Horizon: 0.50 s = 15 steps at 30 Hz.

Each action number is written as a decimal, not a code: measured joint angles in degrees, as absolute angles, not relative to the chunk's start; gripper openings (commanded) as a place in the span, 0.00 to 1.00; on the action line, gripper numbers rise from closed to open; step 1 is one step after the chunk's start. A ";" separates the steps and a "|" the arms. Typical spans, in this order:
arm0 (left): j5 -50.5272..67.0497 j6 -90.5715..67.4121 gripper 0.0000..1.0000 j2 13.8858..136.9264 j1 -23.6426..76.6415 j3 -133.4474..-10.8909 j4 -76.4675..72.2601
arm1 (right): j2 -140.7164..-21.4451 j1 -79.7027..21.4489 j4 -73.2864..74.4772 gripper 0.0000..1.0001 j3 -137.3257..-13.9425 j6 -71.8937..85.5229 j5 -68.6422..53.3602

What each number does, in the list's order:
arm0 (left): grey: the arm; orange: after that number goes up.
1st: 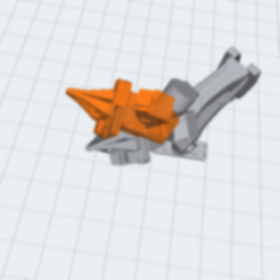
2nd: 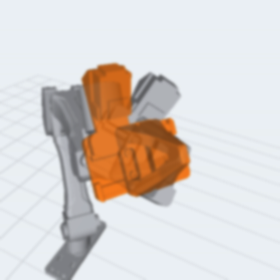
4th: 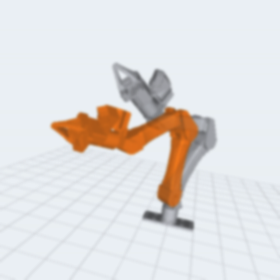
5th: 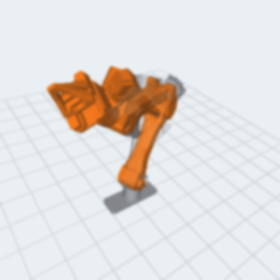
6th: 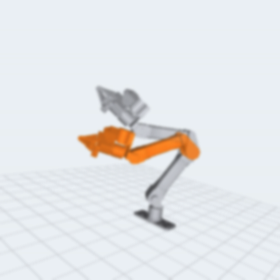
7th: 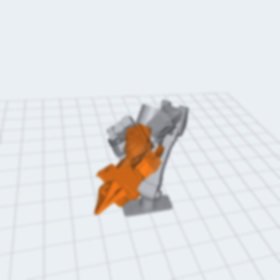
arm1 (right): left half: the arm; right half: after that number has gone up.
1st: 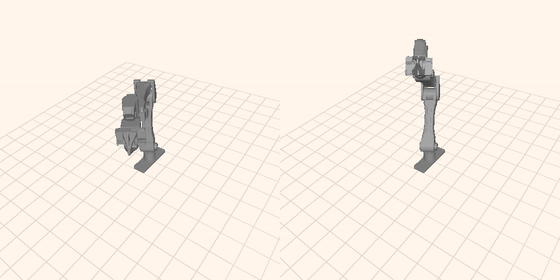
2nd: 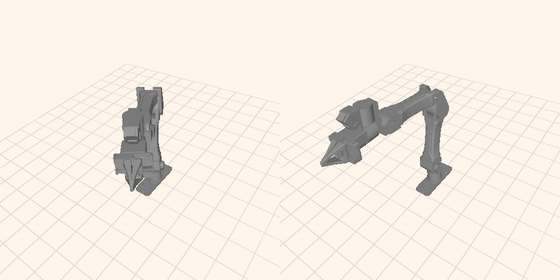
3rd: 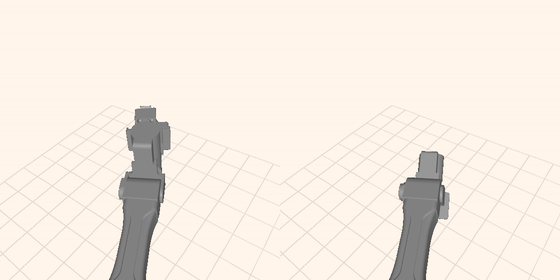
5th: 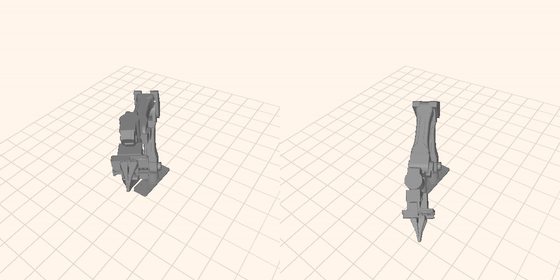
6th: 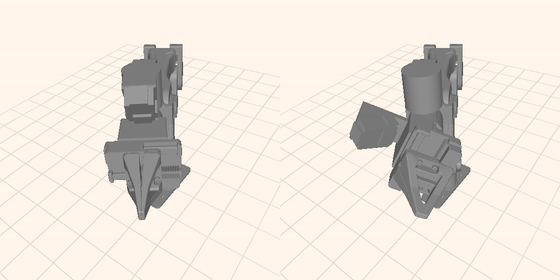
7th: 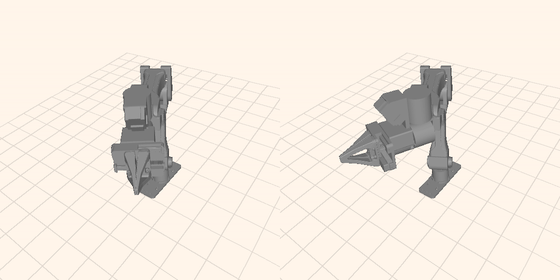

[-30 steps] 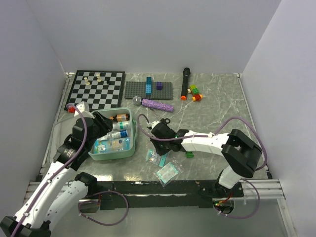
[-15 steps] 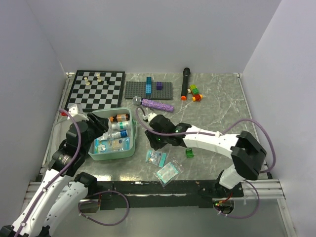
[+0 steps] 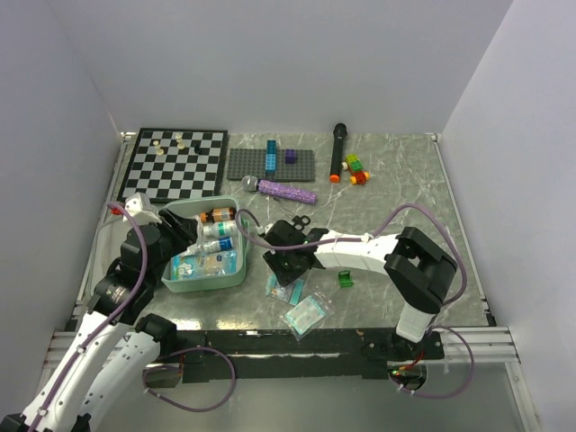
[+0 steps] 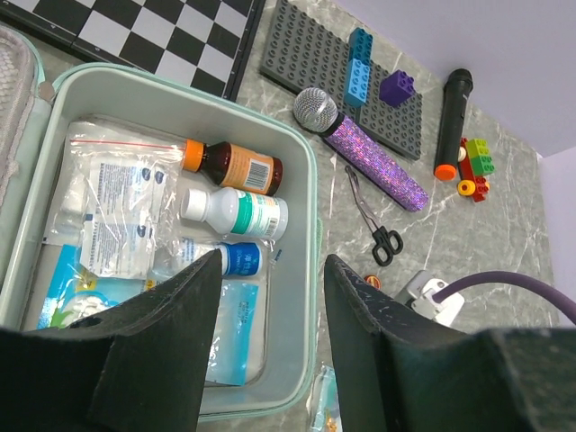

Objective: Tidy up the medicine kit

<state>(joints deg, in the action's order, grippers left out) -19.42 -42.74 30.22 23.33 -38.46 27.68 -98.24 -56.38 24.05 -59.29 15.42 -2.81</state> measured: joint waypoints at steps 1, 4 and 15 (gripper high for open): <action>-19.42 -42.74 0.54 30.24 23.33 -38.39 27.70 | -98.59 -56.42 23.94 0.43 -59.35 15.49 -3.03; -19.42 -42.72 0.54 30.33 23.33 -38.26 27.70 | -99.46 -56.49 23.64 0.32 -59.75 15.59 -3.68; -19.57 -42.70 0.54 30.46 23.33 -38.26 27.75 | -98.13 -56.75 24.75 0.11 -59.81 15.97 -2.70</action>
